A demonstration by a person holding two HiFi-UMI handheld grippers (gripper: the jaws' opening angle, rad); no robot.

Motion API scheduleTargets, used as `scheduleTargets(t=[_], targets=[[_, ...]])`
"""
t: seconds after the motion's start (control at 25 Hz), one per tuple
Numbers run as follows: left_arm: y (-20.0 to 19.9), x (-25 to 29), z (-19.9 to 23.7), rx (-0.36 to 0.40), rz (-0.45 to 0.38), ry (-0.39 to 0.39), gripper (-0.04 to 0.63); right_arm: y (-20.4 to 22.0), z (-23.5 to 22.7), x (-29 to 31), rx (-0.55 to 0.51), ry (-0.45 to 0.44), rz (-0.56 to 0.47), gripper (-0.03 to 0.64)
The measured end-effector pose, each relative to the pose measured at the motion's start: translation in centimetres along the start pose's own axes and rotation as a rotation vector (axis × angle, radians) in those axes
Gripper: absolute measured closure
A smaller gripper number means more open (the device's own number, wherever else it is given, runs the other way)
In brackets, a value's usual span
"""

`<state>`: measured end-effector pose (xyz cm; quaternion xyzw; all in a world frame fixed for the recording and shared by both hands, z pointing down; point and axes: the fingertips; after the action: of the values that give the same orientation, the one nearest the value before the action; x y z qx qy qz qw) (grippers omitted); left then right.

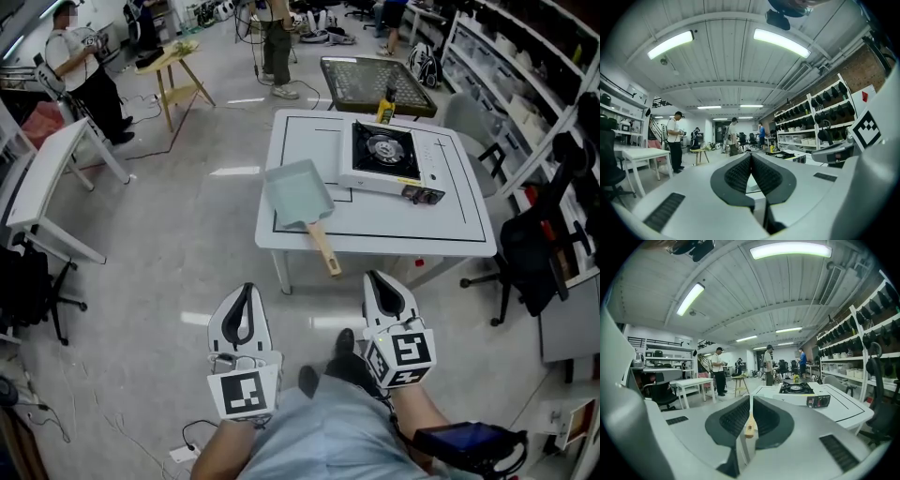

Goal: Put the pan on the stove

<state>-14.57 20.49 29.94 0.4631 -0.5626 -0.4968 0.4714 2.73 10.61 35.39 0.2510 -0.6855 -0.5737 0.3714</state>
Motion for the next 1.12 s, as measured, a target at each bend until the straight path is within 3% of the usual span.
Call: scheduleTargets(t=[0.32, 0.52, 0.64, 1.12], targets=[[1.4, 5.3, -1.2, -0.003, 0.057, 0.004, 0.577, 3.3, -3.1, 4.5, 0.054, -0.019, 0.093, 0.566], [1.6, 9.3, -1.2, 0.034, 0.105, -0.037, 0.577, 3.8, -5.0, 8.7, 0.082, -0.065, 0.128, 0.566], [0.9, 11.8, -1.3, 0.06, 0.111, -0.075, 0.577, 2.7, -6.4, 11.6, 0.088, -0.098, 0.116, 0.566], [-3.6, 17.5, -2.1, 0.099, 0.008, -0.221, 0.577, -4.3, -8.5, 18.8, 0.045, -0.283, -0.004, 0.566]])
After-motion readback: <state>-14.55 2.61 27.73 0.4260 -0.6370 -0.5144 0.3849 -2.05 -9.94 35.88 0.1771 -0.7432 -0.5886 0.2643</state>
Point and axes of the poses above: the fingertips, and each gripper's own axes: x forward along the fingers, z to its left, y out of its underside, and after that the axes turned 4 degrees about y, right-handed
